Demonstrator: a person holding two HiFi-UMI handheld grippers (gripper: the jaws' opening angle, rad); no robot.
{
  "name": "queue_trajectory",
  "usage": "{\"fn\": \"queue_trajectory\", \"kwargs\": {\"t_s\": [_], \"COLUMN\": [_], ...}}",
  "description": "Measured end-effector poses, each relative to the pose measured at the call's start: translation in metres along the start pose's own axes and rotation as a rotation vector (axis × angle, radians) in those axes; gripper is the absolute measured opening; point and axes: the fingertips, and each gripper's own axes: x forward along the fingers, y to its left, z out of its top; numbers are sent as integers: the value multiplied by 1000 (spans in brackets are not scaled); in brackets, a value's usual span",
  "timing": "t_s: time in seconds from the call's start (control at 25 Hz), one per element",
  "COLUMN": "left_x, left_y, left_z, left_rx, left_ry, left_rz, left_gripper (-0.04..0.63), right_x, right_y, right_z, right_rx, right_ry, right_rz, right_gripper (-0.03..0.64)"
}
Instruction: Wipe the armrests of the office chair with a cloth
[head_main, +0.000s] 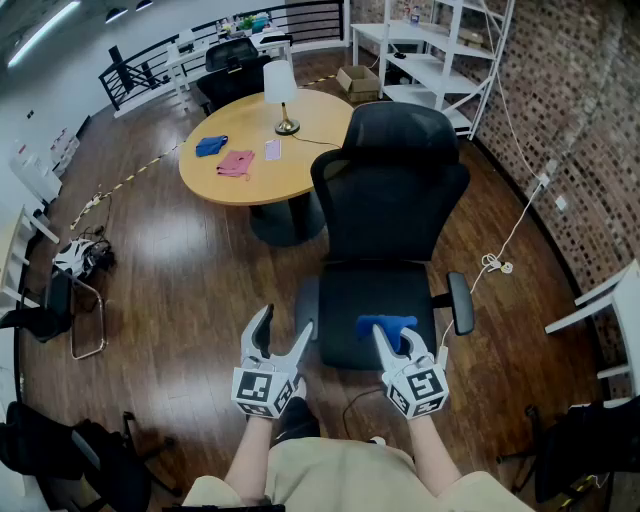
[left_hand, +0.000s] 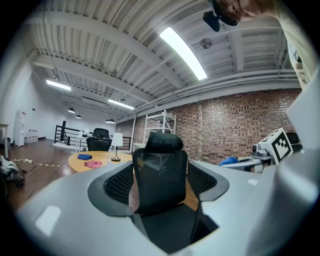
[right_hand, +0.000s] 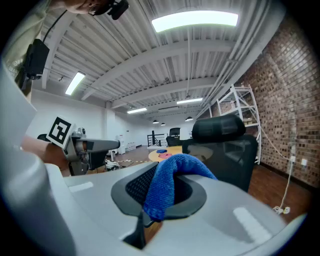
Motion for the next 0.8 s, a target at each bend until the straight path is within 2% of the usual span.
{"fn": "queue_trajectory", "kwargs": {"t_s": [0.12, 0.2, 0.32, 0.44, 0.64, 0.8], "left_x": [20, 35, 54, 64, 68, 66], "left_y": [63, 103, 153, 187, 201, 209], "left_z": [2, 2, -14, -34, -59, -85], "left_rx": [0, 7, 0, -39, -62, -92], "left_ry": [17, 29, 69, 108, 128, 142], "left_rz": [-29, -51, -44, 7, 67, 112], "left_gripper": [321, 321, 321, 321, 321, 321], "right_x": [68, 117, 190, 253, 329, 366], "right_y": [12, 10, 1, 1, -2, -1], "right_z": [-25, -43, -79, -115, -181, -245], "right_rx": [-1, -60, -247, -470, -754, -1009], "right_ry": [98, 164, 299, 433, 569, 665], "right_rz": [36, 39, 73, 211, 424, 571], "right_gripper": [20, 25, 25, 23, 21, 21]}}
